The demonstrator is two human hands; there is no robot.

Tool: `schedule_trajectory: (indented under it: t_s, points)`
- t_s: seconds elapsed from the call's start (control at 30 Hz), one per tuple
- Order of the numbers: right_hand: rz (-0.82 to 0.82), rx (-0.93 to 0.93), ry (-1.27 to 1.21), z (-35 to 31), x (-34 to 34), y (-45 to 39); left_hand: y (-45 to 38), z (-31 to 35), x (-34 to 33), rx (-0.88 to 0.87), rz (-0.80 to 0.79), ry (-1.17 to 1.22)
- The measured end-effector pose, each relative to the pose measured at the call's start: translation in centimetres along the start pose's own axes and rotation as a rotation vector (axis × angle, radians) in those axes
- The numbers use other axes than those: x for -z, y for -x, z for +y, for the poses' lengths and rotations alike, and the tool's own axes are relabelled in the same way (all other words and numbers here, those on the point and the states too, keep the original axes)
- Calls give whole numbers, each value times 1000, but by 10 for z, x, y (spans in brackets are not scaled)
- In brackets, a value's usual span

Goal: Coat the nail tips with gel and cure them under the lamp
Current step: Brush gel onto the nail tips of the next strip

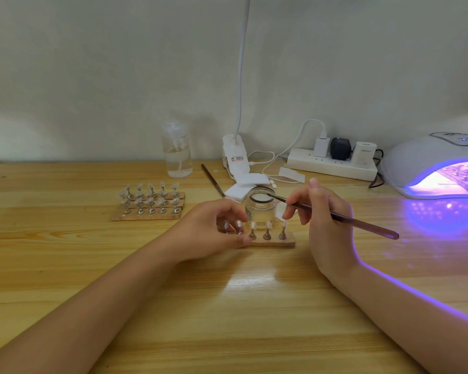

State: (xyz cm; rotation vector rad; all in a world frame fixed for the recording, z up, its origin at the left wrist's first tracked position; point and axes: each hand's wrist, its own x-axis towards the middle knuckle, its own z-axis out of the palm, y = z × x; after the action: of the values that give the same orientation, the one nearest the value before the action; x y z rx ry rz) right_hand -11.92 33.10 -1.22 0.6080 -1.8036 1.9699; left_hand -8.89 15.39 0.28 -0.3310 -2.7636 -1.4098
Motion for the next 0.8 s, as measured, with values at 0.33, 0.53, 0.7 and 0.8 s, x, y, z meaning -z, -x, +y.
schedule_trajectory:
  t_s: [0.33,0.53,0.7,0.8]
  points:
    - [-23,15,6,0,0,0,-3,2,-13,-38,104,-113]
    - [-39,20,35,0,0,1,-3,2,-15,-62,132,-125]
    - [-39,23,52,0,0,1,0,4,-15,-81,159,-212]
    - [-44,25,58,0,0,1,1,4,-16,-114,186,-259]
